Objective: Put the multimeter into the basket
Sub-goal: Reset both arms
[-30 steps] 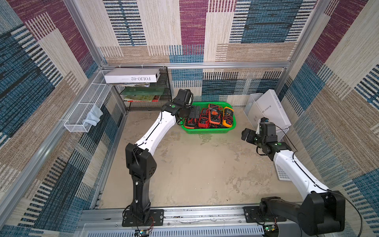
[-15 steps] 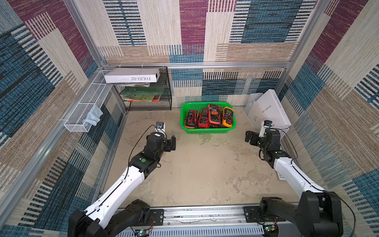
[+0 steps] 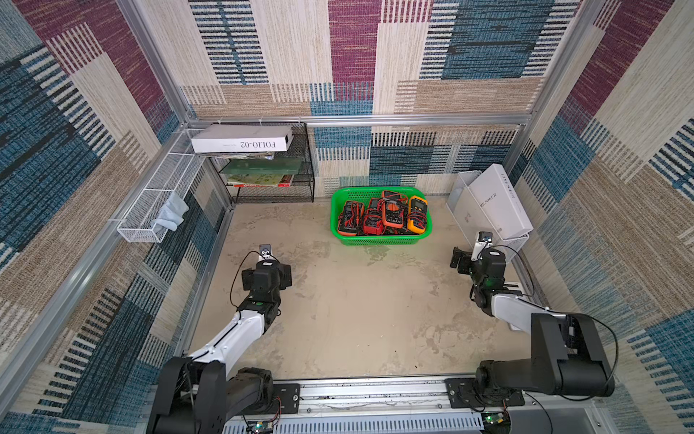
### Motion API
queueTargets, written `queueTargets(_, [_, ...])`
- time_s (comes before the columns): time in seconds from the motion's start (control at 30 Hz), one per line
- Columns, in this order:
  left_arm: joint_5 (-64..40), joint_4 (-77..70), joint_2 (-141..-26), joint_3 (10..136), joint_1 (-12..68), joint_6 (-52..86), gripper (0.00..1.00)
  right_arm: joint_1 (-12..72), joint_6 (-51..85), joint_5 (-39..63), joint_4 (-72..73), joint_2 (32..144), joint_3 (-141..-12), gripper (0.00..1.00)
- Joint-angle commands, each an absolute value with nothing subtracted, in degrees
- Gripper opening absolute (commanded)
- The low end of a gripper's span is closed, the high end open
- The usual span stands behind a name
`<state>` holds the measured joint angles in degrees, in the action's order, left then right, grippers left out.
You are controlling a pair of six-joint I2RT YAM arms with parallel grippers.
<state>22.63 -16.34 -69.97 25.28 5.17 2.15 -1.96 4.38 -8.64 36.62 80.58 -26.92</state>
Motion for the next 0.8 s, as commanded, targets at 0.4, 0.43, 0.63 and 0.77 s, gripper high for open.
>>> queueTargets(0.4, [8.3,-40.8,-86.9,25.9,0.9,0.5,0.98,-2.7,-0.9,1.9,72.3,87.7,-13.1,1.00])
queueTargets(0.43, [7.6,-39.8,-86.7,26.3,0.6,0.7,0.98,-2.8,-0.9,2.0,72.7,87.6,-12.8,0.99])
queueTargets(0.63, [7.1,-39.9,-86.7,26.2,0.4,0.7,0.98,-3.0,-0.8,2.3,69.9,87.3,-13.8,0.99])
queueTargets(0.77, [4.3,-38.1,-87.1,27.3,-1.2,1.5,1.00,-2.5,-0.9,0.8,68.5,86.8,-14.1,1.00])
